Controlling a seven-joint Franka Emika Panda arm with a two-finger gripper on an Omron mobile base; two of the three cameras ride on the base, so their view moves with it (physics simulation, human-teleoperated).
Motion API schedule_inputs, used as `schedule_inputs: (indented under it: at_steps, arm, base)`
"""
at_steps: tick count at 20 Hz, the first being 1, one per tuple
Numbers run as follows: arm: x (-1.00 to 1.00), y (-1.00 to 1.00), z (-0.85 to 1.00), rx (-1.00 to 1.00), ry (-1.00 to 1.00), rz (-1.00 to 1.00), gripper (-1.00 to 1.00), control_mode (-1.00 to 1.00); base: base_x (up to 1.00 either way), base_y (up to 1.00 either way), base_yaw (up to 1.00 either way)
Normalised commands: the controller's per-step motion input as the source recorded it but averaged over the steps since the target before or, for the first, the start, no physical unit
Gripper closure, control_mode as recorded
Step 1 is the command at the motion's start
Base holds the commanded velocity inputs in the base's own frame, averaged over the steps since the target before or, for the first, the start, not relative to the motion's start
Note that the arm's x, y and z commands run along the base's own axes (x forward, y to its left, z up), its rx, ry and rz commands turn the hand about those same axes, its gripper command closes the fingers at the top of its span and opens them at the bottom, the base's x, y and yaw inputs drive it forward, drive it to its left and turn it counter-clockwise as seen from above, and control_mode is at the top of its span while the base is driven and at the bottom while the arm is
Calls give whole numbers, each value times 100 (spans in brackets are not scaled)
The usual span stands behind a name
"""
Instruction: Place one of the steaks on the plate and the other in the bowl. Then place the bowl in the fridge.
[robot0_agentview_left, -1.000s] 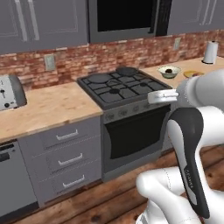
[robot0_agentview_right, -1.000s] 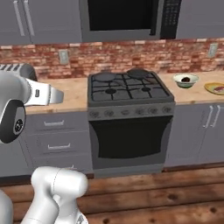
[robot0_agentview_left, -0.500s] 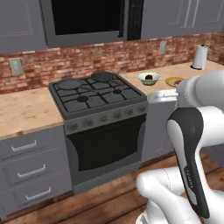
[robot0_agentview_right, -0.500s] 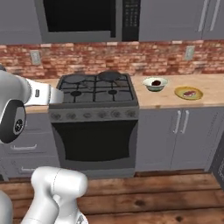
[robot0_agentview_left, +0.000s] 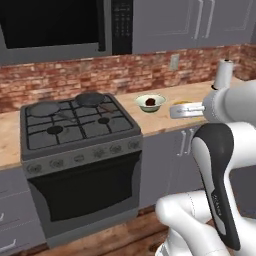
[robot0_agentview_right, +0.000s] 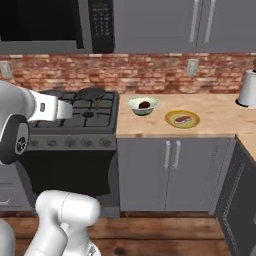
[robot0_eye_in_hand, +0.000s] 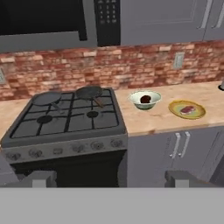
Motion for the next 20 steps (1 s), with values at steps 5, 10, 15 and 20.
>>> schedule_inputs:
  at_steps: [5, 10, 15, 20]
  arm:
    - [0, 0, 0, 0, 0, 0, -100, 100]
    - [0, 0, 0, 0, 0, 0, -100, 100]
    - [0, 0, 0, 0, 0, 0, -100, 100]
    - [0, 0, 0, 0, 0, 0, -100, 100]
  base:
    - [91, -94, 27]
    - [61, -94, 27]
    - [28, -30, 16]
    - [-2, 15, 1]
